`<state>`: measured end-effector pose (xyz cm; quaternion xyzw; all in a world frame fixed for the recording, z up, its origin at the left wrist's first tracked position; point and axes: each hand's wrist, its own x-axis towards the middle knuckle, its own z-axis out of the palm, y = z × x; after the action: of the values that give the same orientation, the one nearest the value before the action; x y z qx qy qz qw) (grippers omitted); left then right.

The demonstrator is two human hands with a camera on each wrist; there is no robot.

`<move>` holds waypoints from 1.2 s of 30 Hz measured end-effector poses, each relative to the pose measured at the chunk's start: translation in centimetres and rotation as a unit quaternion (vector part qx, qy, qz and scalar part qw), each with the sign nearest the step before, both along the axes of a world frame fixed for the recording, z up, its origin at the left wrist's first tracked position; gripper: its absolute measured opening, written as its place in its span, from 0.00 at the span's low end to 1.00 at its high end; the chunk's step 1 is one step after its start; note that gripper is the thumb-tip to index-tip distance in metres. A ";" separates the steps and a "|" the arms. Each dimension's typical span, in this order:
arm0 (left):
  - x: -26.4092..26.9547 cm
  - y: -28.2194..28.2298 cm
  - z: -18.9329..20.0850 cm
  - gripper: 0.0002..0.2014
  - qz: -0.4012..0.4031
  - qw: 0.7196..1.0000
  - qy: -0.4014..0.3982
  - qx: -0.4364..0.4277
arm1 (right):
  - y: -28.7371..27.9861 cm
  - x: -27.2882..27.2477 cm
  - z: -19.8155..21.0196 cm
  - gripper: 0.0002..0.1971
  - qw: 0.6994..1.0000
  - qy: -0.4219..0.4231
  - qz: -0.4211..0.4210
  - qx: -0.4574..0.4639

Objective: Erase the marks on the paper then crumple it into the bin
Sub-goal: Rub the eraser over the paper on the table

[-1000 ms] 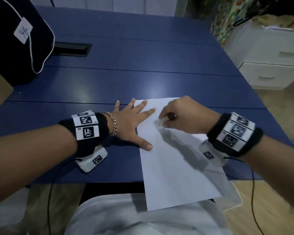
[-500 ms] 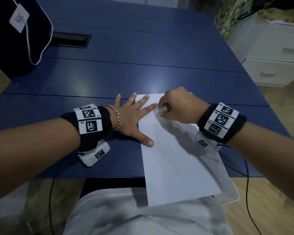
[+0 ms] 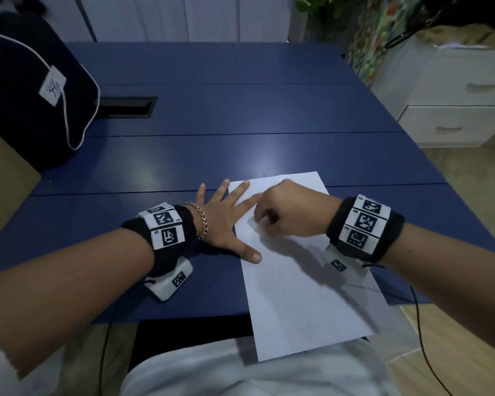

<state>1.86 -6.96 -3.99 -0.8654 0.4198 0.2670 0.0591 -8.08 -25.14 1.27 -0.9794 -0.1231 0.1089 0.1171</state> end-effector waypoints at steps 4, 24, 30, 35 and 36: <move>0.1 -0.1 -0.1 0.73 0.002 1.000 0.000 -0.002 | -0.6 1.2 0.4 0.08 1.000 0.006 -0.011 -0.010; -0.1 0.2 0.1 0.81 0.016 1.000 0.009 -0.021 | 1.5 1.0 0.6 0.05 1.000 0.009 0.007 -0.017; 0.1 0.2 -0.2 0.86 0.029 0.999 0.004 -0.046 | 1.8 1.9 0.0 0.05 0.998 -0.039 -0.040 0.007; 0.2 0.2 -0.2 0.88 0.047 0.998 -0.007 -0.031 | 1.6 2.7 0.7 0.09 0.999 -0.008 -0.039 0.011; 0.1 0.2 -0.1 0.88 0.048 0.998 -0.007 -0.029 | 1.3 3.1 0.6 0.09 0.998 -0.028 -0.049 0.005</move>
<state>1.97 -6.79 -4.09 -0.8876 0.3852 0.2514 0.0235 -4.95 -23.83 1.87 -0.9863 -0.0788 0.0751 0.1237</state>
